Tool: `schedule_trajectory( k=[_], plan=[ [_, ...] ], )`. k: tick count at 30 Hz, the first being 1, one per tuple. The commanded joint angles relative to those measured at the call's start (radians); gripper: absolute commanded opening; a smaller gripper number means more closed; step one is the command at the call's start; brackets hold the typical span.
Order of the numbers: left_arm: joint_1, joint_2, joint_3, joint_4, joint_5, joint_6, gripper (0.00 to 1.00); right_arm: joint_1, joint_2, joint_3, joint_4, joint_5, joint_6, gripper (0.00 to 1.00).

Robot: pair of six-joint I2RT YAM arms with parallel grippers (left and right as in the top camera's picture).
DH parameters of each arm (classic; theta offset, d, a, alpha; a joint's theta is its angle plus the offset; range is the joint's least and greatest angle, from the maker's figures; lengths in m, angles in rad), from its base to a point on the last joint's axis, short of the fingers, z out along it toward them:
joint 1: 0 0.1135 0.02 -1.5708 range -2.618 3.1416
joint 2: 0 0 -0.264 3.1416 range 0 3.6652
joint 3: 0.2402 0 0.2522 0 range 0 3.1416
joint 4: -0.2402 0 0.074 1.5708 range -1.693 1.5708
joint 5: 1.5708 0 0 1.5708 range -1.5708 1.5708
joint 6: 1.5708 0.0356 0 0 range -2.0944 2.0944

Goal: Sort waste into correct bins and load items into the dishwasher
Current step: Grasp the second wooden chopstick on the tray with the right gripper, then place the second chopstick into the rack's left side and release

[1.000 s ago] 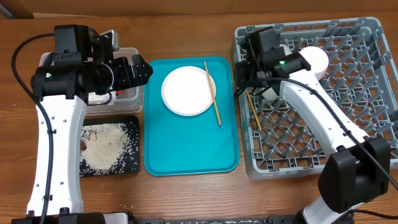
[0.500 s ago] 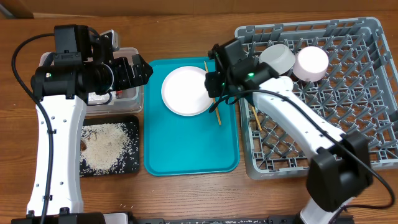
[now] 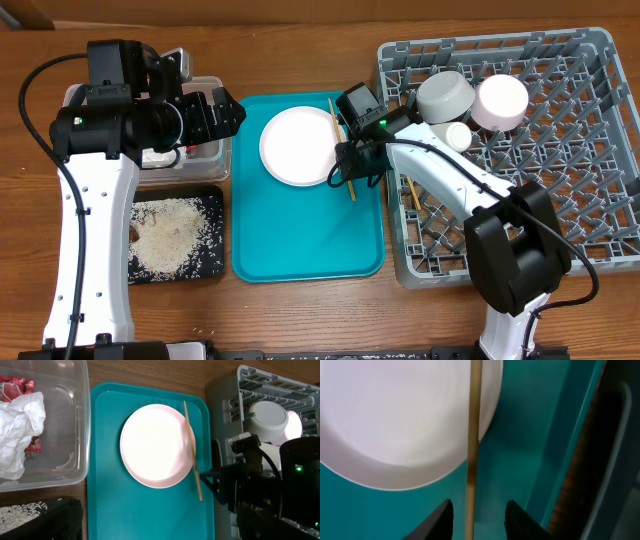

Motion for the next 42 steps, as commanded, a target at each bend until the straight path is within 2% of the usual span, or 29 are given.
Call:
schedule_trajectory(
  k=[1, 10, 18, 19, 22, 29, 33, 36, 42],
  plan=[
    [-0.002, -0.009, 0.022, 0.001, 0.001, -0.005, 1.0, 0.003, 0.014, -0.001, -0.017, -0.008, 0.004, 0.36],
    [-0.002, -0.009, 0.022, 0.001, 0.001, -0.005, 1.0, 0.003, 0.015, -0.01, -0.019, -0.061, 0.003, 0.37],
    [-0.002, -0.009, 0.022, 0.001, 0.001, -0.005, 1.0, 0.005, 0.015, -0.123, 0.106, -0.061, 0.003, 0.36],
    [-0.002, -0.009, 0.022, 0.001, 0.001, -0.005, 1.0, 0.005, 0.014, -0.123, 0.108, -0.061, 0.003, 0.35],
    [-0.002, -0.009, 0.022, 0.001, 0.001, -0.005, 1.0, 0.005, 0.014, -0.122, 0.108, -0.061, 0.004, 0.22],
    [-0.002, -0.009, 0.022, 0.001, 0.002, -0.005, 1.0, 0.004, 0.005, -0.084, 0.086, -0.058, 0.001, 0.09],
    [-0.002, -0.009, 0.022, 0.001, 0.002, -0.005, 1.0, 0.003, -0.053, 0.003, 0.021, -0.057, 0.0, 0.04],
    [-0.002, -0.009, 0.022, 0.001, 0.002, -0.005, 1.0, -0.006, -0.119, 0.074, -0.035, -0.053, -0.014, 0.04],
    [-0.002, -0.009, 0.022, 0.001, 0.001, -0.005, 1.0, -0.084, -0.237, 0.123, -0.16, 0.091, -0.027, 0.04]
  ],
)
